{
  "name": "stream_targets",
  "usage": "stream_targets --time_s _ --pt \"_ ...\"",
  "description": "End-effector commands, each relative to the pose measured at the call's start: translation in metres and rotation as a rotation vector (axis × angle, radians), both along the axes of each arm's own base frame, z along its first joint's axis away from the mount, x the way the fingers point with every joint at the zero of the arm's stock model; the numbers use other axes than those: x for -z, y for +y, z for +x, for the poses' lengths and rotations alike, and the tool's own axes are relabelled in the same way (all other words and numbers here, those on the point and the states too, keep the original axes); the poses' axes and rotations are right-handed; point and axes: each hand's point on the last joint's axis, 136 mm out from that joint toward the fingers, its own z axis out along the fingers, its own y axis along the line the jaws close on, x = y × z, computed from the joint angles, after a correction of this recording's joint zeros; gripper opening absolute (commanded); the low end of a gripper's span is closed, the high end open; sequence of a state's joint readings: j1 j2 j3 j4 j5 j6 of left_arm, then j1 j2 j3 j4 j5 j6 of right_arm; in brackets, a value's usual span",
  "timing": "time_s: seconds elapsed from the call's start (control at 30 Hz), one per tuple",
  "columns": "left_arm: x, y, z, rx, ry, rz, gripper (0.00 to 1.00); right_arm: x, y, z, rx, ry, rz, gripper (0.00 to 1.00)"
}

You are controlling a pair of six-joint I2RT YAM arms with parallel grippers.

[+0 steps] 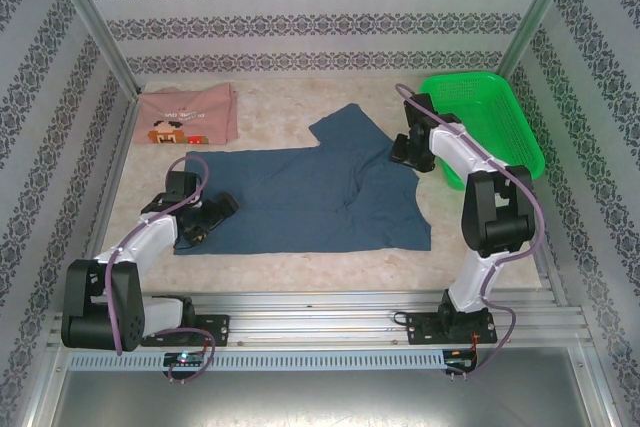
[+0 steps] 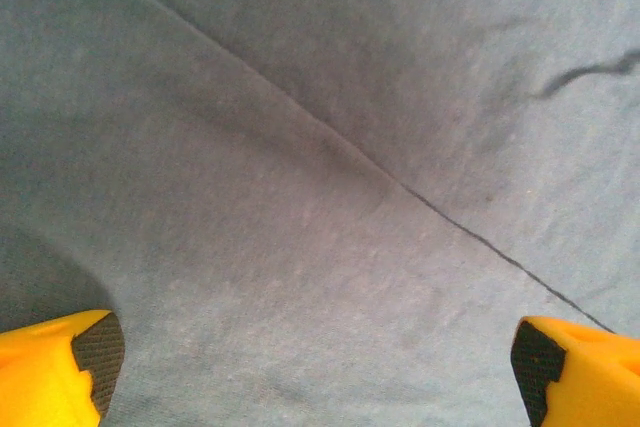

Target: Fold and stack the t-shirts

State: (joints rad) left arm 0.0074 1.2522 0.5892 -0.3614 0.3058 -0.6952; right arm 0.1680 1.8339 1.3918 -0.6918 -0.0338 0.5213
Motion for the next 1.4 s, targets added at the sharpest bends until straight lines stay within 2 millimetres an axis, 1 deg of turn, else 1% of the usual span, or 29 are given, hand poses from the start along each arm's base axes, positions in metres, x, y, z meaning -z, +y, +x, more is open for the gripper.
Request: stream_targets --time_s 0.0,0.03,0.1,0.23,0.27,0.43,0.53,0.63,0.67,0.73,0.77,0.8,0.87,1.03,1.13,1.23,1.3,1.37 --pt "-0.017 0.001 0.008 0.032 -0.029 0.031 1.00 -0.025 0.052 -0.005 -0.098 -0.020 0.087 0.50" --pt "-0.020 0.000 0.009 0.035 -0.037 0.032 1.00 -0.025 0.061 -0.007 -0.108 -0.012 0.085 0.51" --pt "-0.028 -0.001 0.012 0.040 -0.059 0.028 1.00 -0.019 0.073 -0.009 -0.101 0.021 0.083 0.51" --pt "-0.045 -0.006 0.018 0.060 -0.104 0.009 1.00 0.011 0.082 -0.015 -0.073 0.113 0.049 0.49" --pt "-0.050 -0.008 0.019 0.068 -0.116 0.005 1.00 0.015 0.084 -0.014 -0.074 0.121 0.044 0.49" --pt "-0.081 -0.017 0.027 0.108 -0.199 0.005 1.00 0.039 0.086 -0.010 -0.068 0.160 -0.014 0.46" --pt "-0.090 -0.024 0.029 0.123 -0.229 -0.001 1.00 0.049 0.083 -0.007 -0.045 0.159 -0.032 0.41" --pt "-0.090 -0.027 0.029 0.123 -0.233 -0.008 1.00 0.053 0.082 -0.005 -0.032 0.158 -0.033 0.34" --pt "-0.088 -0.028 0.028 0.124 -0.229 -0.008 1.00 0.053 0.081 -0.005 -0.028 0.154 -0.036 0.28" --pt "-0.084 -0.028 0.026 0.124 -0.221 -0.009 1.00 0.052 0.078 -0.007 -0.012 0.136 -0.032 0.13" --pt "-0.083 -0.029 0.025 0.123 -0.218 -0.009 1.00 0.052 0.077 -0.008 -0.003 0.129 -0.025 0.08" --pt "-0.081 -0.029 0.024 0.123 -0.217 -0.011 1.00 0.051 0.075 -0.009 0.013 0.117 -0.014 0.05" --pt "-0.078 -0.029 0.023 0.122 -0.214 -0.012 1.00 0.048 0.070 -0.014 0.044 0.103 0.002 0.00" --pt "-0.073 -0.032 0.022 0.122 -0.210 -0.019 1.00 0.038 0.056 -0.025 0.127 0.023 0.045 0.00" --pt "-0.072 -0.037 0.023 0.129 -0.218 -0.029 1.00 0.032 0.053 -0.031 0.174 -0.039 0.084 0.00" --pt "-0.070 -0.043 0.024 0.134 -0.218 -0.039 1.00 0.035 0.047 -0.040 0.229 -0.063 0.110 0.01" --pt "-0.067 -0.046 0.025 0.138 -0.214 -0.044 1.00 0.041 0.046 -0.048 0.251 -0.048 0.127 0.03" --pt "-0.065 -0.048 0.025 0.142 -0.209 -0.044 1.00 0.044 0.046 -0.053 0.255 -0.050 0.140 0.03"
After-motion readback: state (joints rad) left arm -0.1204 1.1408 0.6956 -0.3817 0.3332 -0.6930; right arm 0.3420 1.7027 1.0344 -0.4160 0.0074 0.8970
